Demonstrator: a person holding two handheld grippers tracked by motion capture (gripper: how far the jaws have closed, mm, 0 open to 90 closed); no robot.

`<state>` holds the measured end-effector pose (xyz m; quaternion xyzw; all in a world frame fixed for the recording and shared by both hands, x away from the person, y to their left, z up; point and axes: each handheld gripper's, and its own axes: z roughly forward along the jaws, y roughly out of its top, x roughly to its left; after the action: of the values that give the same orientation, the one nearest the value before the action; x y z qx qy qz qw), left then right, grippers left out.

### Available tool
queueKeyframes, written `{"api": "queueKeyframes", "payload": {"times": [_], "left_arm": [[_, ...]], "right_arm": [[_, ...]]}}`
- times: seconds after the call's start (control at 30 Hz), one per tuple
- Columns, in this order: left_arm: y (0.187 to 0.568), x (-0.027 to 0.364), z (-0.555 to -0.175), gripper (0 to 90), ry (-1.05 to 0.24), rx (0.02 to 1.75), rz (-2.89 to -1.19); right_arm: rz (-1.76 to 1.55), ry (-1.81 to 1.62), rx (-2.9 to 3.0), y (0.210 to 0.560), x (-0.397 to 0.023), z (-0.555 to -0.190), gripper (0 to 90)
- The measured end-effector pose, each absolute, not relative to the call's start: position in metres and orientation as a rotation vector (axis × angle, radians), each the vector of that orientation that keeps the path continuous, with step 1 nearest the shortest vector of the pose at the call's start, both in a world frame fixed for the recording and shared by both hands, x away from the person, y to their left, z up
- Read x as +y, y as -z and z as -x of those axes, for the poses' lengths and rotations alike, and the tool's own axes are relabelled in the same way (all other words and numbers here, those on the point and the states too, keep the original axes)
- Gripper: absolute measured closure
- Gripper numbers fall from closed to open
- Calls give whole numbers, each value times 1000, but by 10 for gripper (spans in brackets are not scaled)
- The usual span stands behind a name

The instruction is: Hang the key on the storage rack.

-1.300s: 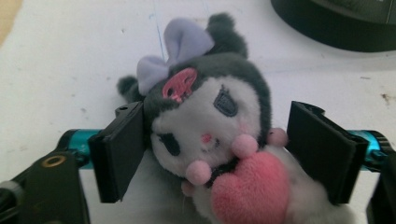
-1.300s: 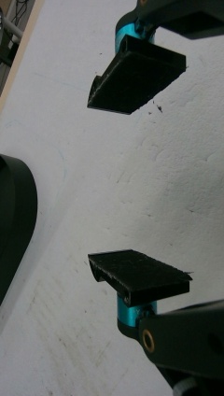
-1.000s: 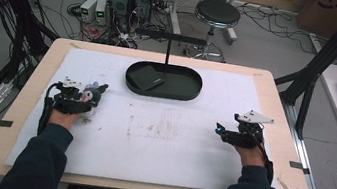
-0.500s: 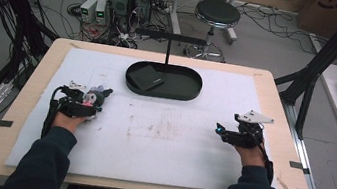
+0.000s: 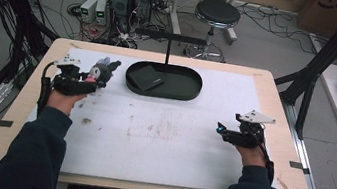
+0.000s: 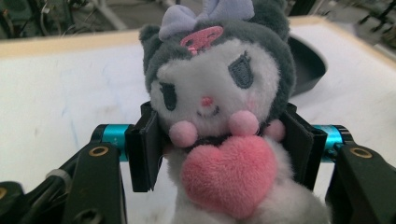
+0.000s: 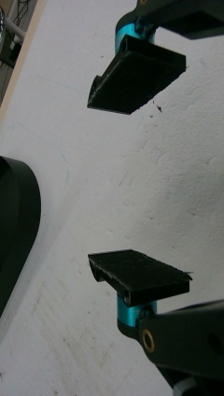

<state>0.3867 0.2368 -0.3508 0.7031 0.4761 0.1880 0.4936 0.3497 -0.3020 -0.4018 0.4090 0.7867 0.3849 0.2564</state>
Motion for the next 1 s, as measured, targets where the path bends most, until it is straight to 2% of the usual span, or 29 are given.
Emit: {"api": "queueKeyframes", "payload": {"times": [0.4,0.7,1.0], "left_arm": [[301,194,-443,396,-480,1035,-1696],[301,177,-482,397,-481,1081,-1696],[303,175,-501,397,-480,1123,-1648]], "right_arm": [[-1112,-1072,2123,401,-305,-350,224],[-1121,-1080,2118,400,-308,-351,223],[-1140,-1081,2115,402,-312,-351,224]]}}
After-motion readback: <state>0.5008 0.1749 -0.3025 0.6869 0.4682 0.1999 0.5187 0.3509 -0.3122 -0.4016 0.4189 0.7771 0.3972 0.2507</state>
